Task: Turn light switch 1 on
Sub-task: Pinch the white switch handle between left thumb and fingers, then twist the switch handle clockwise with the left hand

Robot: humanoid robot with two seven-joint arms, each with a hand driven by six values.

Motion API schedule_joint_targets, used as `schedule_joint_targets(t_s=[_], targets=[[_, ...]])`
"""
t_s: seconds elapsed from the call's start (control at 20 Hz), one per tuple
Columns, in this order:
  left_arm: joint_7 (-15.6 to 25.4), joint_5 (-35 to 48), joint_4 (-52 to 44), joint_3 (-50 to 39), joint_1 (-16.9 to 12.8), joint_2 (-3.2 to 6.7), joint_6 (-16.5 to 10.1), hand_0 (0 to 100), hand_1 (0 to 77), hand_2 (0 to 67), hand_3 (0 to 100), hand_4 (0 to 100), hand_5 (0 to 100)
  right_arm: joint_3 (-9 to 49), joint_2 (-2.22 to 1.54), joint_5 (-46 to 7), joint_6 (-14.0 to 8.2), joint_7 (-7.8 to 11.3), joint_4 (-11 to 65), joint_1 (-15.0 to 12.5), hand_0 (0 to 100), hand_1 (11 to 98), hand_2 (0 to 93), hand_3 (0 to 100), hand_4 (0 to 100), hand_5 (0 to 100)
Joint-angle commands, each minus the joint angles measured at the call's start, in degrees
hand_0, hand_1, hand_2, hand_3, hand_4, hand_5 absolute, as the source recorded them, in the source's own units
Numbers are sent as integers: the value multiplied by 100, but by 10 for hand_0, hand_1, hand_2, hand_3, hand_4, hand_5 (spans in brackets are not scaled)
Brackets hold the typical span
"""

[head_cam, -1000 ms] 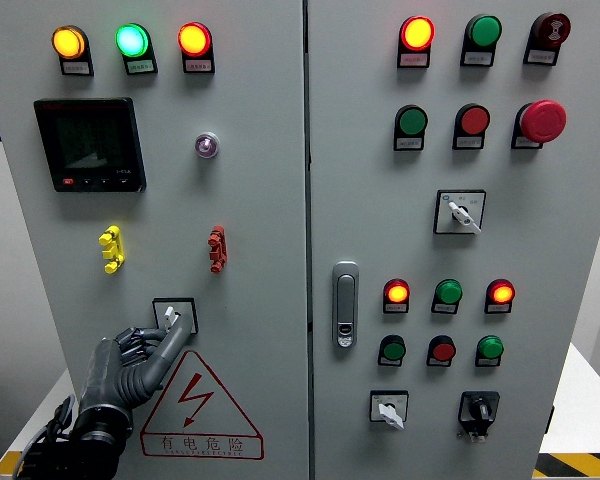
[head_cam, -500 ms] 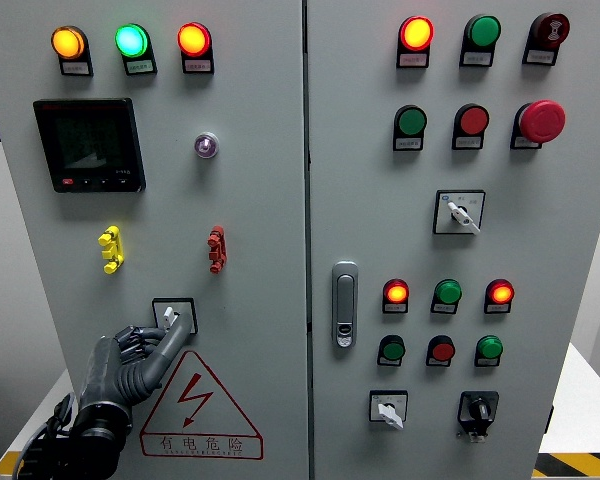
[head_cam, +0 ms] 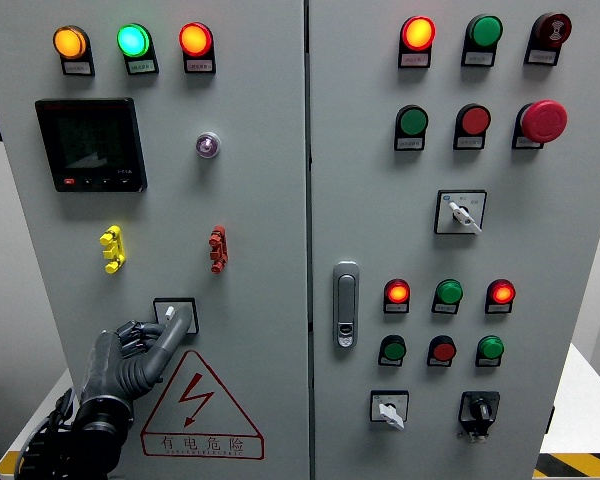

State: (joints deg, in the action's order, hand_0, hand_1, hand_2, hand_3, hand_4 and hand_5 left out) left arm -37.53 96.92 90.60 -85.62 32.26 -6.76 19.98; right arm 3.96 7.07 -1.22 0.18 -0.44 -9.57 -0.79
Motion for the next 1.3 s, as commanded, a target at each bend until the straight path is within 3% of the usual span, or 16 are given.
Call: schedule_joint_targets(t_s=[0.0, 0.1, 0.35, 0.8, 0.95, 1.25], targets=[[-9, 29, -25, 2, 9, -1, -2, 0, 520, 600, 827, 976, 758, 0, -4, -1, -1, 0, -1, 0, 0, 195, 0, 194, 191, 107], [-35, 55, -52, 2, 35, -1, -2, 5, 522, 601, 827, 975, 756, 0, 5, -1, -9, 0, -1, 0, 0, 195, 0, 194, 191, 107], [-106, 81, -140, 2, 132, -1, -2, 203, 535, 603, 827, 975, 758, 0, -4, -1, -1, 0, -1, 0, 0, 196, 0, 194, 191, 106], [-106, 72, -140, 2, 132, -10, -2, 429, 530, 605, 827, 975, 759, 0, -4, -1, -9, 0, -1, 0, 0, 195, 0, 194, 191, 106], [-106, 64, -131, 19, 123, -10, 6, 458, 528, 605, 827, 974, 759, 0, 5, -1, -1, 0, -1, 0, 0, 195, 0, 194, 191, 106], [-106, 37, -131, 19, 132, -10, 6, 635, 499, 606, 827, 973, 759, 0, -4, -1, -1, 0, -1, 0, 0, 194, 0, 194, 191, 107]])
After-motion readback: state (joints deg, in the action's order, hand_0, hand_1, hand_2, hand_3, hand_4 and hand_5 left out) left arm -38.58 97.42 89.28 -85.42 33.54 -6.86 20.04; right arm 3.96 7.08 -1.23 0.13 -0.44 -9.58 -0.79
